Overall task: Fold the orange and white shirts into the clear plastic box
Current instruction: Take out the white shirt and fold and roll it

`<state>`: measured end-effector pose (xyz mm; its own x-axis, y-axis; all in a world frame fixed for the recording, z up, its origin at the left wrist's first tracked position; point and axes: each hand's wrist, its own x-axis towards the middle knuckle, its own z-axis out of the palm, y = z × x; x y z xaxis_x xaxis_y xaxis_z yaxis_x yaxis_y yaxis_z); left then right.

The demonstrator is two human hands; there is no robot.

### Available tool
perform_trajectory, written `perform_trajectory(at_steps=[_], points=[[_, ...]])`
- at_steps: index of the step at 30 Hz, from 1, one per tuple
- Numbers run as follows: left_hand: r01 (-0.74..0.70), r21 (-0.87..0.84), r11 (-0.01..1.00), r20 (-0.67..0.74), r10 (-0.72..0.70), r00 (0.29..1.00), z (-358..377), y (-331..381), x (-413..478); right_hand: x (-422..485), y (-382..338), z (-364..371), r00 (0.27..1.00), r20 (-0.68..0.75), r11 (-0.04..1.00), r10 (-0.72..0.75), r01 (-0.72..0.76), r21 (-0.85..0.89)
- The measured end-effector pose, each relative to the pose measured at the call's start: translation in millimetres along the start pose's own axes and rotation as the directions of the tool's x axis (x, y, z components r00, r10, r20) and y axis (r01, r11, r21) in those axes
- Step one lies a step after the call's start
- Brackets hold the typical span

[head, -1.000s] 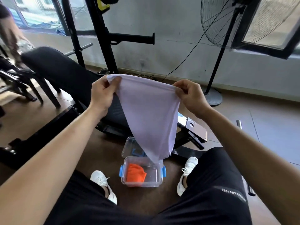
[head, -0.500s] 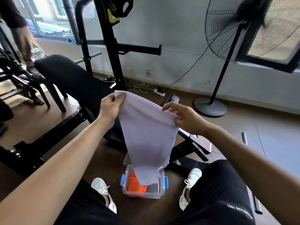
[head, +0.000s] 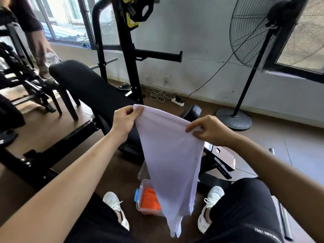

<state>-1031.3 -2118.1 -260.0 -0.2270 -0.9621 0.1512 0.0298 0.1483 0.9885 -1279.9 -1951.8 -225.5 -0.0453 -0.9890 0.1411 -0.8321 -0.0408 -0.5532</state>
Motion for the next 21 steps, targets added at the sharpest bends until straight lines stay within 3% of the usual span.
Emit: perform_trajectory(at_steps=[3,6,9,14,21], points=[[-0.099,0.132,0.986,-0.062,0.108,0.992,-0.2,1.7,0.4,1.7,-3.8,-2.0,0.999,-0.031,0.993,0.01,-0.014,-0.113],[-0.153,0.186,0.971,-0.089,0.172,0.981,0.8,6.1,0.9,0.4,-8.7,-4.0,0.998,-0.051,0.995,0.034,-0.039,-0.096],[-0.126,0.135,0.983,-0.094,0.139,0.986,5.5,15.4,-4.1,-1.0,-12.2,-4.0,0.993,-0.036,0.981,0.114,-0.107,0.163],[-0.09,0.007,0.996,-0.049,0.091,0.995,16.5,30.9,-22.2,-0.5,-25.9,0.5,0.969,-0.005,0.825,0.247,-0.208,0.525],[-0.098,-0.028,0.995,0.083,0.1,0.992,38.7,32.9,-63.5,12.1,-40.0,13.0,0.937,0.093,0.589,0.336,-0.286,0.756]])
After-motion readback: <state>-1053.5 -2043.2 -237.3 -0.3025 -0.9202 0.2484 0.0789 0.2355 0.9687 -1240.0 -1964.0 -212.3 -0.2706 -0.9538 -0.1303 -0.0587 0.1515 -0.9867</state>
